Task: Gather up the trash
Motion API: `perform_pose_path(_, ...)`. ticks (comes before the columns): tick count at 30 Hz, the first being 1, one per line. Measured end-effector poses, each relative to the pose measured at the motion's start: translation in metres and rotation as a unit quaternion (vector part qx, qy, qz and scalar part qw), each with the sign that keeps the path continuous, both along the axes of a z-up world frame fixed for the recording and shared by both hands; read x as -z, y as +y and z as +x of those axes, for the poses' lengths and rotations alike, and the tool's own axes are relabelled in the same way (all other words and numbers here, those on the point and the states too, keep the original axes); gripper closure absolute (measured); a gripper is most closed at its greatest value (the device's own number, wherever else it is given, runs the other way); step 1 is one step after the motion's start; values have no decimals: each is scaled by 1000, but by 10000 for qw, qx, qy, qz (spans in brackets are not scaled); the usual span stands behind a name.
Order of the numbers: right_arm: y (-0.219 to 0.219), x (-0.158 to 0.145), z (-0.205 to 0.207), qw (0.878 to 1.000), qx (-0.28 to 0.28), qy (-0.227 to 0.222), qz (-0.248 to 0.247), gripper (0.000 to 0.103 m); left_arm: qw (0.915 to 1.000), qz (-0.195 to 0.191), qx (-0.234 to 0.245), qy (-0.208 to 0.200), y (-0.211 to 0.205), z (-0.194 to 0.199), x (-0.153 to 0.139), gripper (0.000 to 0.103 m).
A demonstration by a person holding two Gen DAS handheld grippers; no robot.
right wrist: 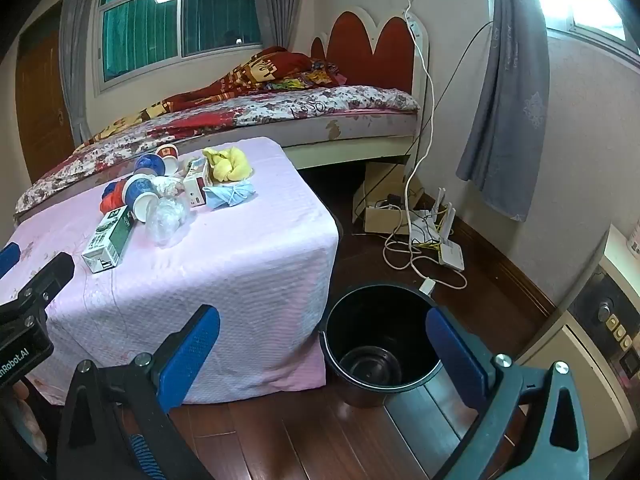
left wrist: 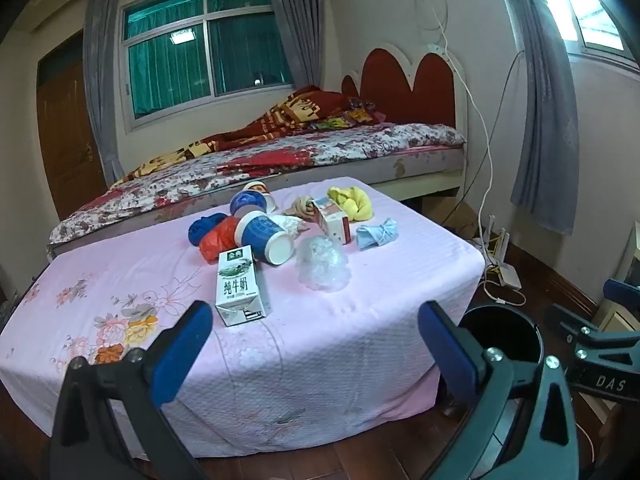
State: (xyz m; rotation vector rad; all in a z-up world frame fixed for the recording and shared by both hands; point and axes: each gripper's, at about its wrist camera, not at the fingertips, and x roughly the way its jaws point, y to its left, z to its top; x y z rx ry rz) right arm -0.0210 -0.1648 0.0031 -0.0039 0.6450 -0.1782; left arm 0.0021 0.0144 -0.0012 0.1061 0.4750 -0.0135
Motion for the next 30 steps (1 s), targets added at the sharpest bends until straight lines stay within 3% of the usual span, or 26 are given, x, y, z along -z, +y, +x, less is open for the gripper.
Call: perform_pose_path(30,1,4,4,10000,4,57,-10,0,10000,58,11,44,0,0,1,0)
